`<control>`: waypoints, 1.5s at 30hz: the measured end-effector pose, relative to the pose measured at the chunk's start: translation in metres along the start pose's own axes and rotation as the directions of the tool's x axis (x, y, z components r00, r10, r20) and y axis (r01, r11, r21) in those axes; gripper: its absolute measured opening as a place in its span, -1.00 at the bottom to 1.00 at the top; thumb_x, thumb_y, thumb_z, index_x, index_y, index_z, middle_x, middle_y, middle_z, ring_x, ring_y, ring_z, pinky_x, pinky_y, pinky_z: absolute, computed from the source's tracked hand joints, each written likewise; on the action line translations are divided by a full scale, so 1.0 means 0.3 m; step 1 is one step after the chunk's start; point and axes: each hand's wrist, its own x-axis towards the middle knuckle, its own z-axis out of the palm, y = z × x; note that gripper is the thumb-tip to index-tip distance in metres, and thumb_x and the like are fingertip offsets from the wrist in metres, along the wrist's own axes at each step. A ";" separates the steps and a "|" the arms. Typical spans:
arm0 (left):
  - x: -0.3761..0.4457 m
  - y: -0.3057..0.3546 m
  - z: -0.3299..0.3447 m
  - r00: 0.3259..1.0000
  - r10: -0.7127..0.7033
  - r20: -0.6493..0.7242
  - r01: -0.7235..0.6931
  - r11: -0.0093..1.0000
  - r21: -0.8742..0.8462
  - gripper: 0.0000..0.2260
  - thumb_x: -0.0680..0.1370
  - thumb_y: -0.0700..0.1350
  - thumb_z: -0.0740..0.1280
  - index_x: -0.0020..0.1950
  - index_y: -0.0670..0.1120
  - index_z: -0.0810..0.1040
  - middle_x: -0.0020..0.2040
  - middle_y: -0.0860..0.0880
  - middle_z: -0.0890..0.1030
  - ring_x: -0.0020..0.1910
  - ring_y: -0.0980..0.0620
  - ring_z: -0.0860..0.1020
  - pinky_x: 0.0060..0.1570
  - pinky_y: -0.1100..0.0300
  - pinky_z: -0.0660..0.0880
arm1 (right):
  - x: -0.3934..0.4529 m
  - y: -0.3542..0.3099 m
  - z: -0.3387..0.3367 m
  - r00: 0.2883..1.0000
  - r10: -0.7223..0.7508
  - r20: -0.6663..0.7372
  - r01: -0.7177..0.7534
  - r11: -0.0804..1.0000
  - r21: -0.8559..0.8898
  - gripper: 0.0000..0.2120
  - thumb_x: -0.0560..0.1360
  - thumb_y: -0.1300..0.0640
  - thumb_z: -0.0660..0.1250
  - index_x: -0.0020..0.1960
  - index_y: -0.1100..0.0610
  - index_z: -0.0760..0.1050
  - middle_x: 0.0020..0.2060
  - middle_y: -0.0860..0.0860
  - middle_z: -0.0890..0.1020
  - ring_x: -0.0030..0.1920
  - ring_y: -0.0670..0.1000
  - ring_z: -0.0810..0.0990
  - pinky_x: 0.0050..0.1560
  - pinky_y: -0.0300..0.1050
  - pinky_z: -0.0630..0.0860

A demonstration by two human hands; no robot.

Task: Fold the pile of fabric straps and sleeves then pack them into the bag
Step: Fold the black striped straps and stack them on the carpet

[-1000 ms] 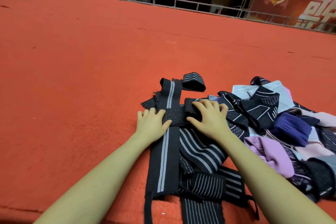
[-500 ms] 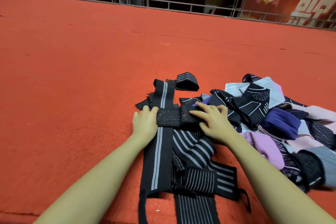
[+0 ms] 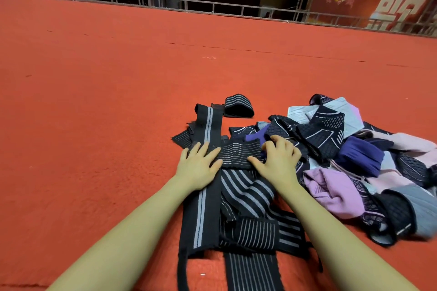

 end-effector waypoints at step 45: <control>0.067 0.006 -0.078 0.984 0.174 -0.022 -0.169 0.973 0.156 -0.63 0.67 0.05 0.01 0.46 0.12 0.31 0.52 0.06 0.21 0.43 -0.02 0.17 0.30 0.04 0.04 | 0.101 -0.094 -0.008 0.899 -0.421 -0.121 0.392 0.896 -0.208 -0.62 0.48 -0.18 0.13 -0.24 -0.01 0.62 -0.29 -0.11 0.66 -0.12 0.02 0.58 0.10 0.04 0.09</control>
